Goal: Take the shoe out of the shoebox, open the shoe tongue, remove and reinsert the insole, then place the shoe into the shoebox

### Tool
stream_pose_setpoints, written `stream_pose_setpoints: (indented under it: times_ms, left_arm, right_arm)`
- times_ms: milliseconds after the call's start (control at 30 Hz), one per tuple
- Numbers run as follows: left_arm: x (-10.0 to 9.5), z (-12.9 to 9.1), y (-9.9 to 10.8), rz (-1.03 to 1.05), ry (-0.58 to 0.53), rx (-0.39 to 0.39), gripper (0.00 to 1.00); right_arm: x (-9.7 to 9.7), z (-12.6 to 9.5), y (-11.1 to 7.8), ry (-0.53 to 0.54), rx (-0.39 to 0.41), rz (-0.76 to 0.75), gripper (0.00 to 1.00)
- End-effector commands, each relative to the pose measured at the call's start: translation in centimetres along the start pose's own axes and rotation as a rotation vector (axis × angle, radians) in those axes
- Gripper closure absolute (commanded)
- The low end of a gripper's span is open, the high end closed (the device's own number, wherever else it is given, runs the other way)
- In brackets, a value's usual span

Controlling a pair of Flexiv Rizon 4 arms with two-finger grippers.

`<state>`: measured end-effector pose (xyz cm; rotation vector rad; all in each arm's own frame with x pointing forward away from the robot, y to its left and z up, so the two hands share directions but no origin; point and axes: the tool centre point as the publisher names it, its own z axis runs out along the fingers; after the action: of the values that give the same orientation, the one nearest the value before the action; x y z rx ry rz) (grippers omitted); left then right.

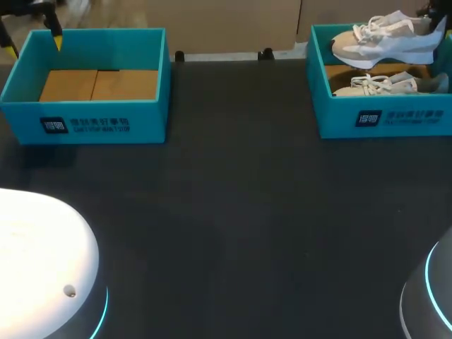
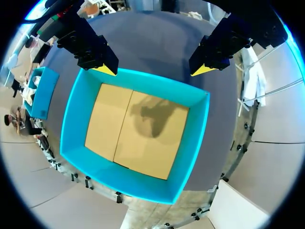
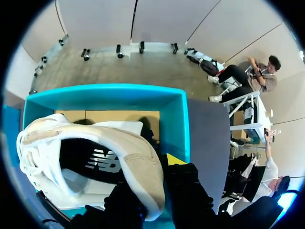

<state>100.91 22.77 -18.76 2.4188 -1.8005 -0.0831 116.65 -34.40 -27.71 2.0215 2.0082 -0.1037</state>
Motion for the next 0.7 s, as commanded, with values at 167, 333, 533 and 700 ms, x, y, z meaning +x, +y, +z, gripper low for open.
stream_pose_setpoints:
  times_ms: [167, 333, 533, 700]
  left_arm:
    - [0.0, 0.0, 0.1, -0.001, -0.001, 0.002, 0.00]
    - [0.0, 0.0, 0.1, -0.001, -0.001, 0.002, 0.00]
    - [0.0, 0.0, 0.1, -0.001, -0.001, 0.002, 0.00]
    - [0.0, 0.0, 0.1, -0.001, -0.001, 0.002, 0.00]
  right_arm:
    - [0.1, 2.0, 0.4, -0.006, -0.045, 0.008, 1.00]
    - [0.3, 2.8, 0.4, -0.020, -0.073, -0.009, 1.00]
    - [0.4, 3.3, -0.5, -0.026, -0.093, -0.004, 1.00]
    - [0.3, 3.8, -0.4, -0.046, -0.092, 0.017, 1.00]
